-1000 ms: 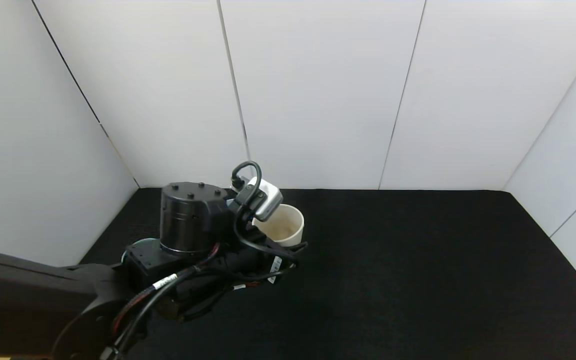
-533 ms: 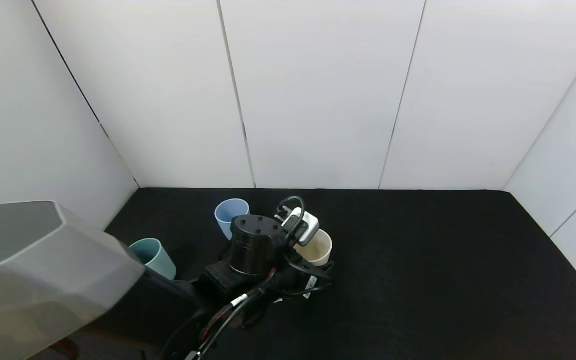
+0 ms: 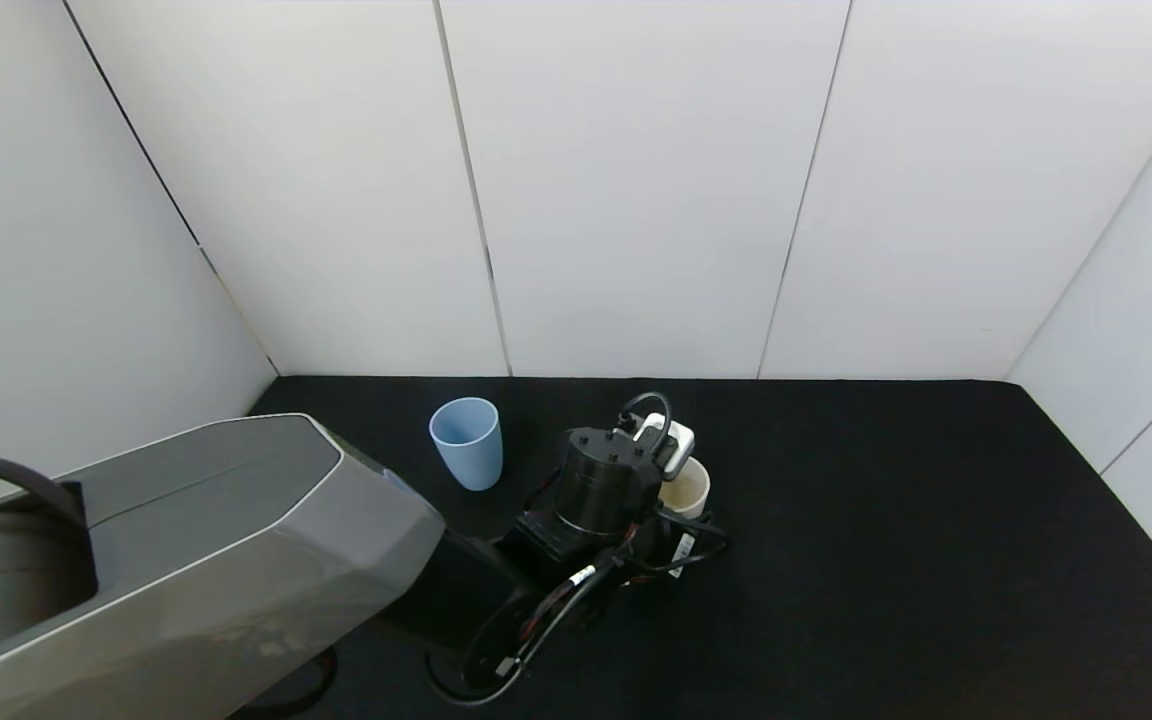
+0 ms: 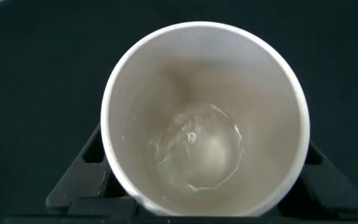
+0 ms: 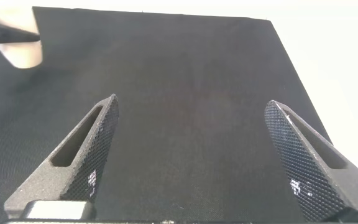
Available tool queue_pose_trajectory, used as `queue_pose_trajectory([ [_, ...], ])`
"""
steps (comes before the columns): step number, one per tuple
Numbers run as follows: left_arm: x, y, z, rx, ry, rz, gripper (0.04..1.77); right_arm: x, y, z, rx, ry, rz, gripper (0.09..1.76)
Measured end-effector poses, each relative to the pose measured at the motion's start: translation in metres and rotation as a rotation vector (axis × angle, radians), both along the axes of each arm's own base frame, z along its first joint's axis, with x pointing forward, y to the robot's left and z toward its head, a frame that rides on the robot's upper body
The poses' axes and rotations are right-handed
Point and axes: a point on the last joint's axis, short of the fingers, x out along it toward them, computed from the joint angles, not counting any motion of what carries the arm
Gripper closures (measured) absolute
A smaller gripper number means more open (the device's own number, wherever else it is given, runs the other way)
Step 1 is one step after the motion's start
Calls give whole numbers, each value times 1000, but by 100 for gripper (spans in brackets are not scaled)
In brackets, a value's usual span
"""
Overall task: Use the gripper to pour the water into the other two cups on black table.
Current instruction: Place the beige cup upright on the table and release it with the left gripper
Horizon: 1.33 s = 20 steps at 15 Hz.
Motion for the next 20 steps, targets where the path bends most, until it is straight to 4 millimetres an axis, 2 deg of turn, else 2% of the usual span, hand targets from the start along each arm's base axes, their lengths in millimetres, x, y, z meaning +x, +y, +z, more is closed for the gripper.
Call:
queue_pose_trajectory([
  [4,6,-11,5,-36,38,10,54,0,0,0,0,0,0,14],
  [8,16,-16,-2,-43,38,23,54,0,0,0,0,0,1,14],
  [12,29,-15,-10,-42,39,45,54,0,0,0,0,0,0,14],
  [18,35,-10,-16,-33,46,59,54,0,0,0,0,0,0,14],
  [20,35,-10,-17,-33,48,61,41,0,0,0,0,0,0,14],
])
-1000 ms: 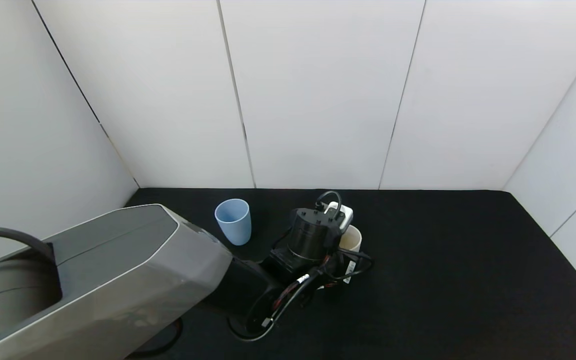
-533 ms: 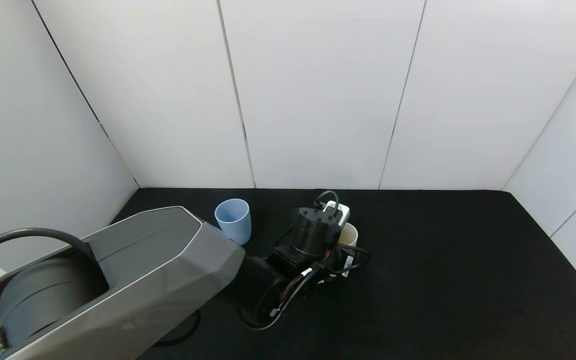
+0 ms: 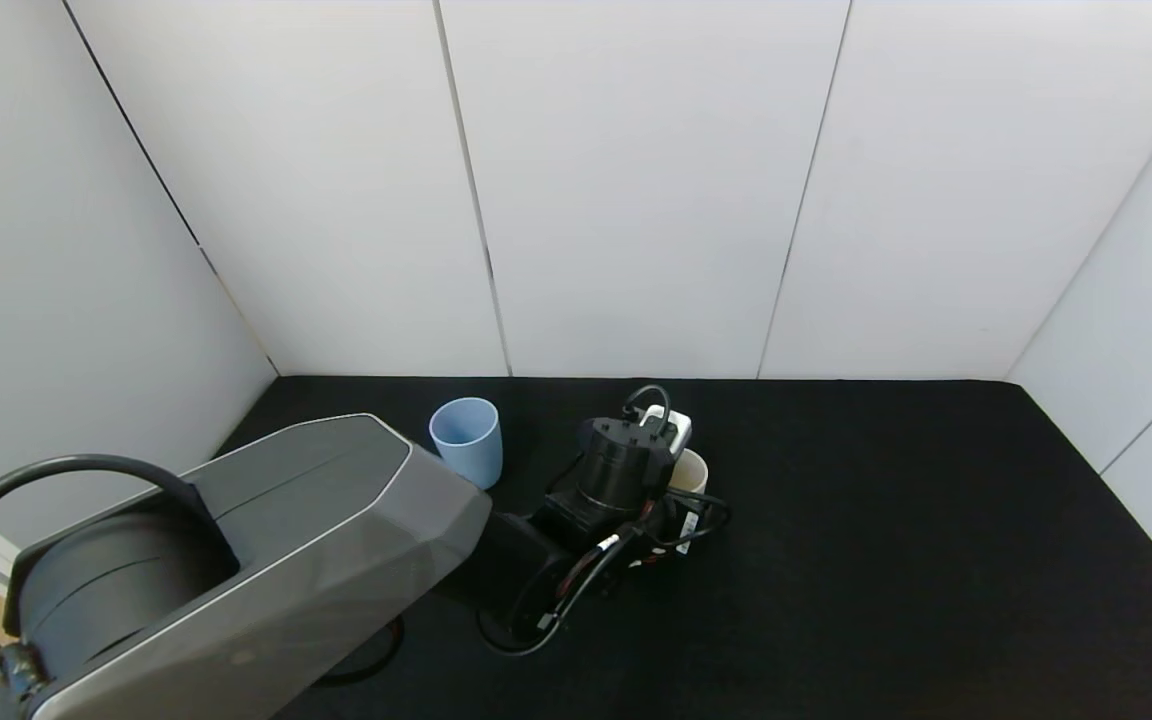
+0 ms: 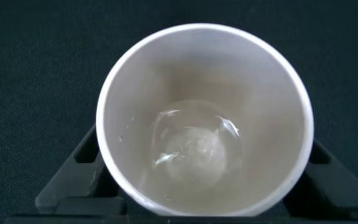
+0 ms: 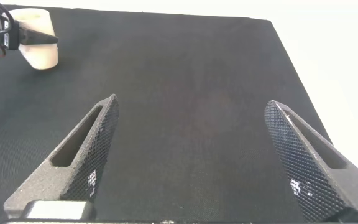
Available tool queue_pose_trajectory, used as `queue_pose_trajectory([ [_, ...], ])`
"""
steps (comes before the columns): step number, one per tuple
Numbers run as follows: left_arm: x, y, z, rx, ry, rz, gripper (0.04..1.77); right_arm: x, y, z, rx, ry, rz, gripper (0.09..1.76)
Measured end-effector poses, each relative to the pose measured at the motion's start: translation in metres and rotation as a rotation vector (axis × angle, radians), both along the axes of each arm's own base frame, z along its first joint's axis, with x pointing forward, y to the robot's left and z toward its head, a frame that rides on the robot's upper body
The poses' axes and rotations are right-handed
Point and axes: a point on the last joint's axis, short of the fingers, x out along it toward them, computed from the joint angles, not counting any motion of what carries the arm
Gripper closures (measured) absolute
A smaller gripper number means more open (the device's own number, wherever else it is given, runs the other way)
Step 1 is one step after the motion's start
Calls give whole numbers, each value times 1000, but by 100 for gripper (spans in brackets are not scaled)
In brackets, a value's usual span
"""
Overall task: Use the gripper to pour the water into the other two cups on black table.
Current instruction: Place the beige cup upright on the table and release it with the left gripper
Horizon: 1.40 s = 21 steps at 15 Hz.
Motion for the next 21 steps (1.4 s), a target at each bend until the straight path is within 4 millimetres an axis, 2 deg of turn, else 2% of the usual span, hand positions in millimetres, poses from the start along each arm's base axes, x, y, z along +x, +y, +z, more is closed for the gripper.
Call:
queue_pose_trajectory([
  [6,-1,0,3,-11,-5,1,24,0,0,0,0,0,0,14],
  [10,-8,1,14,-17,-14,-7,18,0,0,0,0,0,0,14],
  [16,-28,10,49,-35,-39,-16,14,0,0,0,0,0,0,14],
  [21,-54,34,86,-60,-75,-4,12,0,0,0,0,0,0,14],
])
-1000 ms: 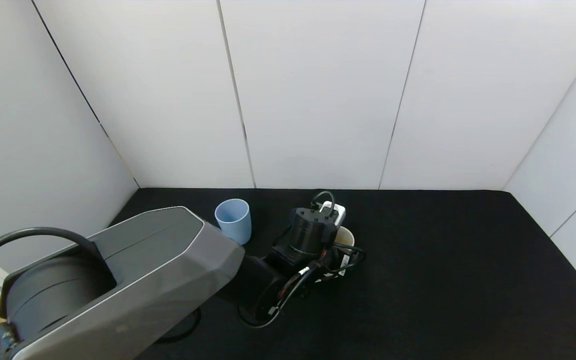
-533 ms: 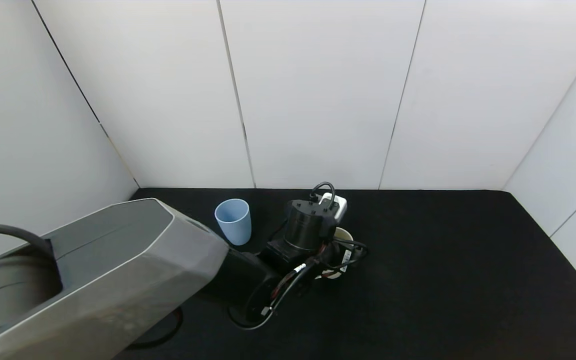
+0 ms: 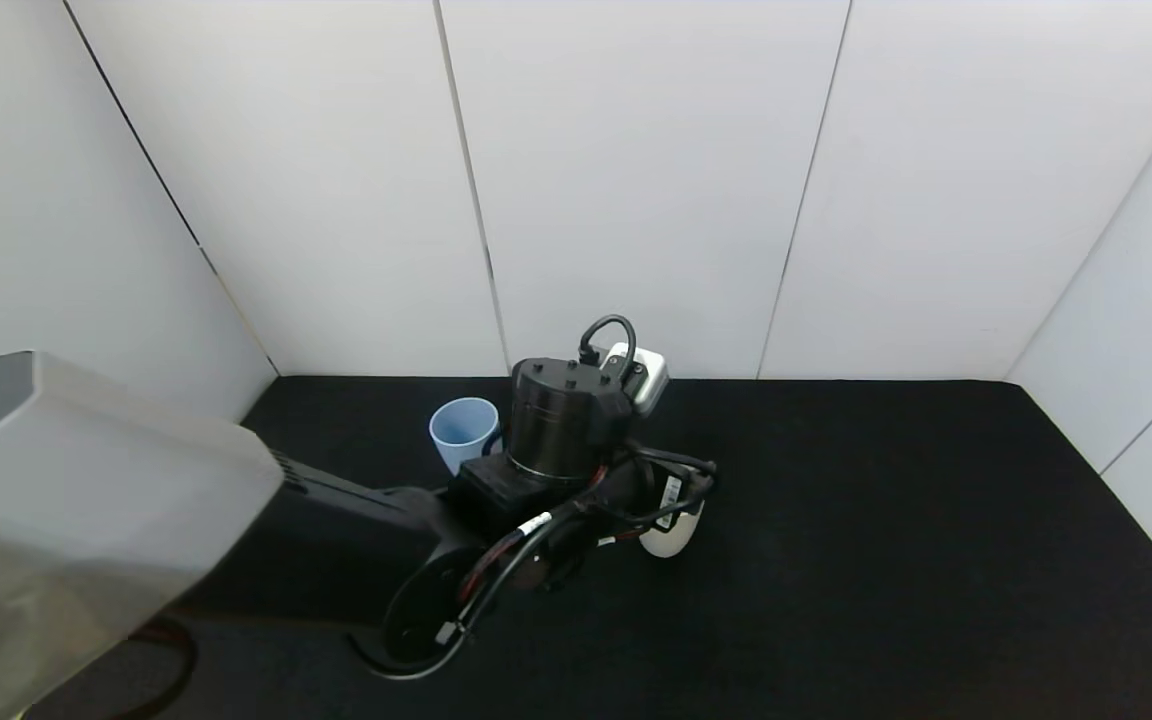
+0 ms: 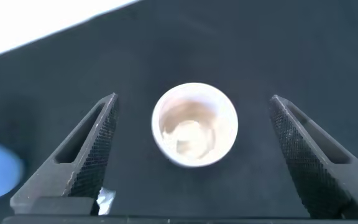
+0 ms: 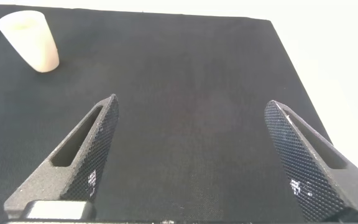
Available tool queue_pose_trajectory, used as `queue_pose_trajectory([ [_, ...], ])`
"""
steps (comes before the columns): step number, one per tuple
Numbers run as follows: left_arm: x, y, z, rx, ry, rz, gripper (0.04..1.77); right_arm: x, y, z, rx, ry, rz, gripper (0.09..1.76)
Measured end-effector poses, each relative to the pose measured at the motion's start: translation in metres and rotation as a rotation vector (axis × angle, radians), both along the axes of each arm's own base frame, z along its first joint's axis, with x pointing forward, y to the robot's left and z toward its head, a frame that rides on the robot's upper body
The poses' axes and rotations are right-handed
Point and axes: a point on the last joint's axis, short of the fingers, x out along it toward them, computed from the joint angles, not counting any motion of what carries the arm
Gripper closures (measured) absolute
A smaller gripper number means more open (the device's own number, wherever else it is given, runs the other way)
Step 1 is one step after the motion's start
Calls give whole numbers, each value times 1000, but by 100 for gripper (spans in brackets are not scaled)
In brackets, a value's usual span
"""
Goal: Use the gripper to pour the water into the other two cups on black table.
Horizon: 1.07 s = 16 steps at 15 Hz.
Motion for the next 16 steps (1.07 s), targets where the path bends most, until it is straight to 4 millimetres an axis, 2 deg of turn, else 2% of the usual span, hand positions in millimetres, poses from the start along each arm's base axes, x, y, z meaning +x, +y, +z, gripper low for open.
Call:
queue_pose_trajectory([
  [6,-39,36,34,-17,-47,51,11,0,0,0,0,0,0,14],
  [16,-117,113,61,-54,-97,86,10,0,0,0,0,0,0,14],
])
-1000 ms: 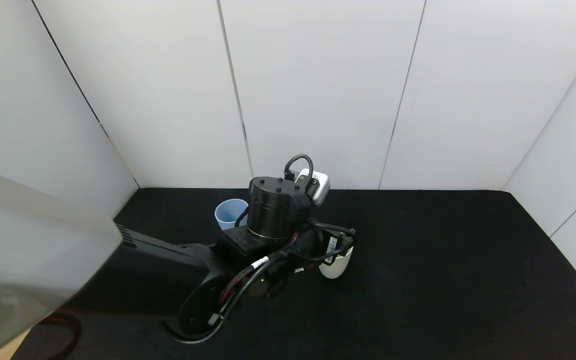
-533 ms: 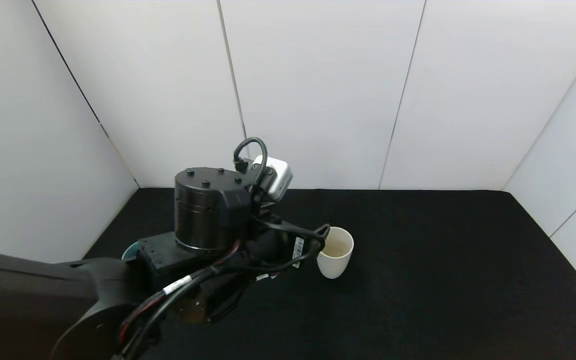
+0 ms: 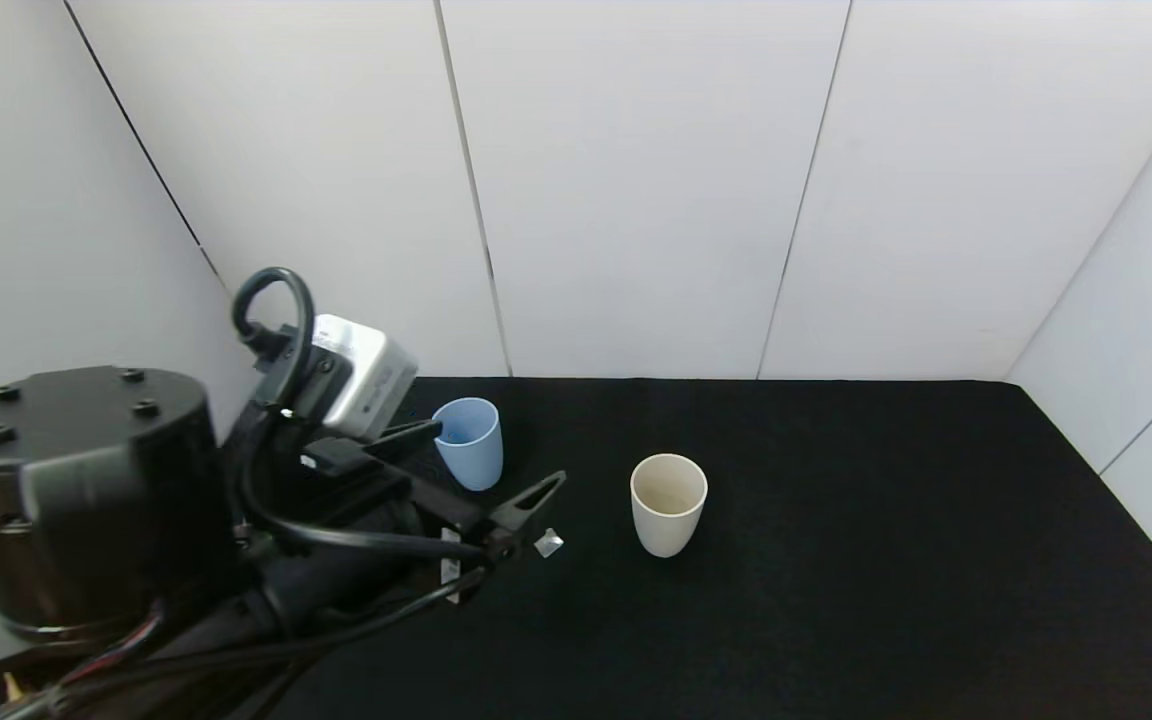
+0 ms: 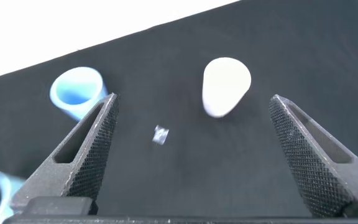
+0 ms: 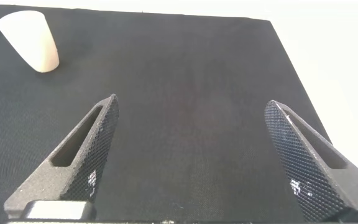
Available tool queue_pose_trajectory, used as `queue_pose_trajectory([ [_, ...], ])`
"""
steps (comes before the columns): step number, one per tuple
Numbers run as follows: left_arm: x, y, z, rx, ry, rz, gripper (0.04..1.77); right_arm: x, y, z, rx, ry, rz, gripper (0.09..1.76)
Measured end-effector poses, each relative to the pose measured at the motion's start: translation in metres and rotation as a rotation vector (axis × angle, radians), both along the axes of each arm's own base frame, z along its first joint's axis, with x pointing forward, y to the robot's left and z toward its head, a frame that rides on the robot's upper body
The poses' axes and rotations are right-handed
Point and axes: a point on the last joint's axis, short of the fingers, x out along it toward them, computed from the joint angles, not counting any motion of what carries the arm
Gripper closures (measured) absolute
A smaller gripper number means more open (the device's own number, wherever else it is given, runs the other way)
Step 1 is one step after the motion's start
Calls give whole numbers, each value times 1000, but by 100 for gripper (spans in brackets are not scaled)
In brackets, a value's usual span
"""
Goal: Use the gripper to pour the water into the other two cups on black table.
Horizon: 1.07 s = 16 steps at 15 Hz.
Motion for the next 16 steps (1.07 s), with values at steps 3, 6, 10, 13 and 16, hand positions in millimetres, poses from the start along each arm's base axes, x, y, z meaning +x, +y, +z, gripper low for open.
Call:
queue_pose_trajectory([
  [3,-23,29,6,-15,-9,16,10,0,0,0,0,0,0,14],
  [6,-32,65,6,-40,-33,93,10,0,0,0,0,0,0,14],
  [10,-57,108,0,-58,-41,170,9,0,0,0,0,0,0,14],
  [13,-85,131,-10,-64,-52,272,9,0,0,0,0,0,0,14],
  [16,-114,144,-26,-71,-75,351,9,0,0,0,0,0,0,14],
])
